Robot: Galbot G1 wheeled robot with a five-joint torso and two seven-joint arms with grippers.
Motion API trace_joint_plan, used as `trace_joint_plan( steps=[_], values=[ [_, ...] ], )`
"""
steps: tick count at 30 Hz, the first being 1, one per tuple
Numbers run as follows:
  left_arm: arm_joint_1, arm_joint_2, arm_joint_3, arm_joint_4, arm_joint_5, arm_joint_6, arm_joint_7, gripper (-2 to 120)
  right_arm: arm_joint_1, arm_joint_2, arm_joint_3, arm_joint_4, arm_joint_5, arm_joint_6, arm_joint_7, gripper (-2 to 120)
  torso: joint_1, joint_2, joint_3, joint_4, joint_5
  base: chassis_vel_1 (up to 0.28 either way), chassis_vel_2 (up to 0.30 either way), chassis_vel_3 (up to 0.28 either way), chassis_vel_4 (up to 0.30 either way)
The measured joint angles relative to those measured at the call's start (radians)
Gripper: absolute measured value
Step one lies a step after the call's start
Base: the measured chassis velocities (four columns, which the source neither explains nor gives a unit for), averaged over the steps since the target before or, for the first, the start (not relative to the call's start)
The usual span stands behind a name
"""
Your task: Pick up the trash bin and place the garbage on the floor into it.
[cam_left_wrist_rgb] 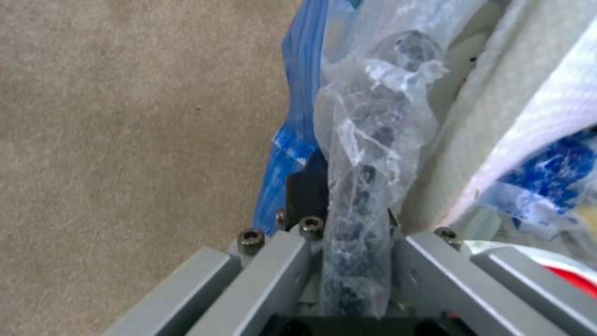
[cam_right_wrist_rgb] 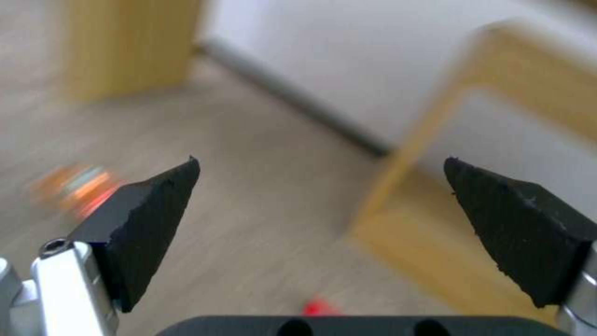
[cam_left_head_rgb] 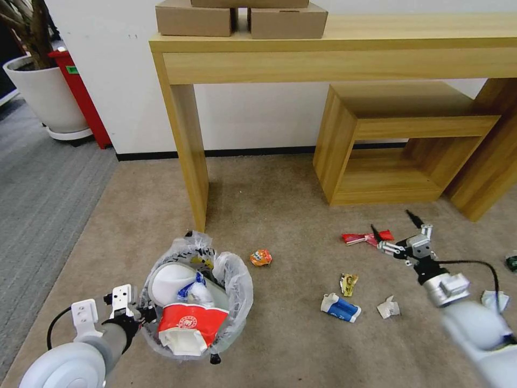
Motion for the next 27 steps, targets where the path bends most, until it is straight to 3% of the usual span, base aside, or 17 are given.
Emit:
trace_joint_plan(
  steps=[2,3,6,9,19,27],
  values=[
    [-0.004,-0.004,-0.002,0.005,0.0,0.0,-0.006,0,0.067,-0.107,-0.069,-0.045,0.006,-0.006,-0.125,100,0.0,0.0,0.0,0.0002,-0.0004,0.0,0.0,0.0,0.0],
    [-0.004,-0.004,-0.002,0.005,0.0,0.0,-0.006,0,0.067,-0.107,-0.069,-0.045,0.006,-0.006,-0.125,100,0.0,0.0,0.0,0.0002,-0.0004,0.0,0.0,0.0,0.0],
    [-0.028,0.002,0.006,0.016,-0.016,0.001,-0.017,0,0.139,-0.195,-0.136,-0.12,-0.051,-0.009,-0.262,100,0.0,0.0,0.0,0.0005,0.0001,0.0,0.0,0.0,0.0],
    [-0.035,0.009,0.008,0.019,-0.028,0.004,-0.018,0,0.137,-0.217,-0.139,-0.14,-0.092,-0.003,-0.299,100,0.0,0.0,0.0,-0.0004,-0.0004,0.0,0.0,0.0,0.0],
    [-0.035,0.028,0.022,0.031,-0.034,0.007,-0.029,0,0.155,-0.172,-0.144,-0.226,-0.304,0.065,-0.413,100,0.0,0.0,0.0,0.0002,-0.0001,0.0,0.0,0.0,0.0],
    [-0.013,0.023,0.017,0.025,-0.018,0.008,-0.038,0,0.274,-0.066,-0.27,-0.322,-0.351,0.102,-0.468,100,0.0,0.0,0.0,0.0003,-0.0004,0.0,0.0,0.0,0.0]
  ],
)
